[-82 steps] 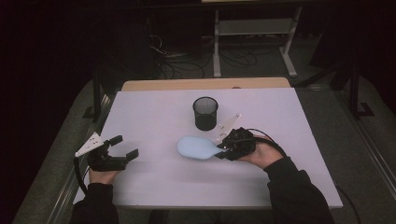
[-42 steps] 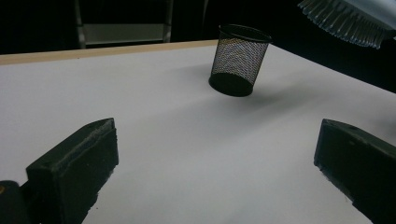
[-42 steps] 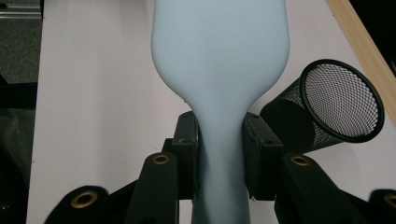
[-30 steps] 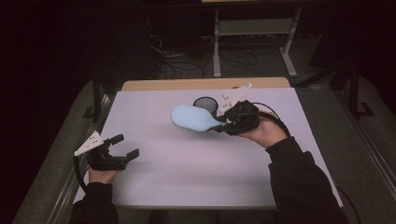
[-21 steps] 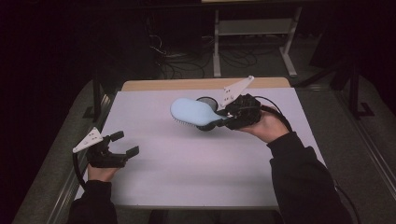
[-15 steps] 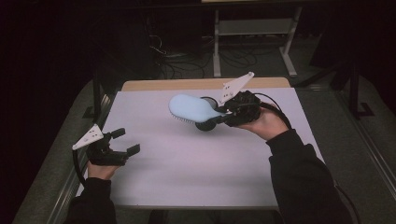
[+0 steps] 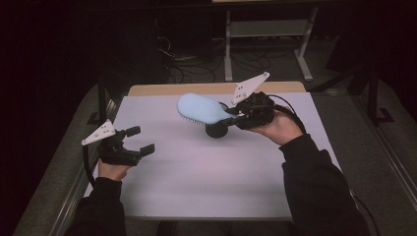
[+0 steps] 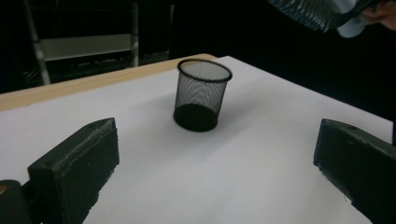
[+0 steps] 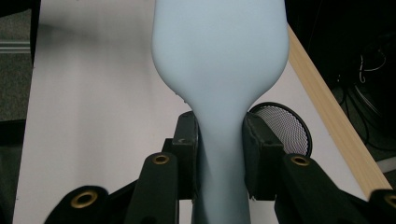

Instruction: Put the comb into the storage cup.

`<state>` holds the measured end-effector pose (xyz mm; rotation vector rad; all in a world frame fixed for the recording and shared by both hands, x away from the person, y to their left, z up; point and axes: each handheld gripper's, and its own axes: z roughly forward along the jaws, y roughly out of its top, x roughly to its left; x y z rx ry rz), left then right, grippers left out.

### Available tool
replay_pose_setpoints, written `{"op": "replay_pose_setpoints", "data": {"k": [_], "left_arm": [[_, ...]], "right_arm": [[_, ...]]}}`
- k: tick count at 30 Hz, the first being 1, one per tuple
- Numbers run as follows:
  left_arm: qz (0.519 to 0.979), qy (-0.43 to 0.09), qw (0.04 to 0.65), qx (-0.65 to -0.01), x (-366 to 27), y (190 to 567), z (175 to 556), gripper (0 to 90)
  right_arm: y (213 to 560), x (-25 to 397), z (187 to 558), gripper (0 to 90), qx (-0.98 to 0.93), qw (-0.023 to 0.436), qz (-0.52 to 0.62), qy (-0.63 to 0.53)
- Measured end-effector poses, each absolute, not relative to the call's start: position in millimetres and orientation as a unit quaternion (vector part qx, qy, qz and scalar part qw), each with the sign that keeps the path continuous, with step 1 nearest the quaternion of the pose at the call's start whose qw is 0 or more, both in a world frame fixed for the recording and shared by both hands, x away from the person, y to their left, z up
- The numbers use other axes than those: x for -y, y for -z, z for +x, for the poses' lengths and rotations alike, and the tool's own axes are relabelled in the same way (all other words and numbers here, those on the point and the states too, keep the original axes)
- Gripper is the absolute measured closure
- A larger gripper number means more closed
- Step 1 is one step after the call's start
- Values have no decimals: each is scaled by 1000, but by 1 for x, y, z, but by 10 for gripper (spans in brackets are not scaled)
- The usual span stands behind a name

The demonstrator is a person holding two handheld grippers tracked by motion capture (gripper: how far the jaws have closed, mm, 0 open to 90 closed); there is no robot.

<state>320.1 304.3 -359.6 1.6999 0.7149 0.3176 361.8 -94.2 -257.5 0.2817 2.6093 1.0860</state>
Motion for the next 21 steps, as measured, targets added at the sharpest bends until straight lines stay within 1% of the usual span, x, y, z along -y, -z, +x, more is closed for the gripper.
{"op": "replay_pose_setpoints", "data": {"k": [10, 21], "left_arm": [[740, -119, 601, -277, -271, 334, 335, 1], [739, -91, 613, -262, -247, 325, 349, 1]], "right_arm": [[253, 94, 364, 681, -897, 164, 101, -398], [254, 91, 366, 681, -887, 172, 102, -417]]}}
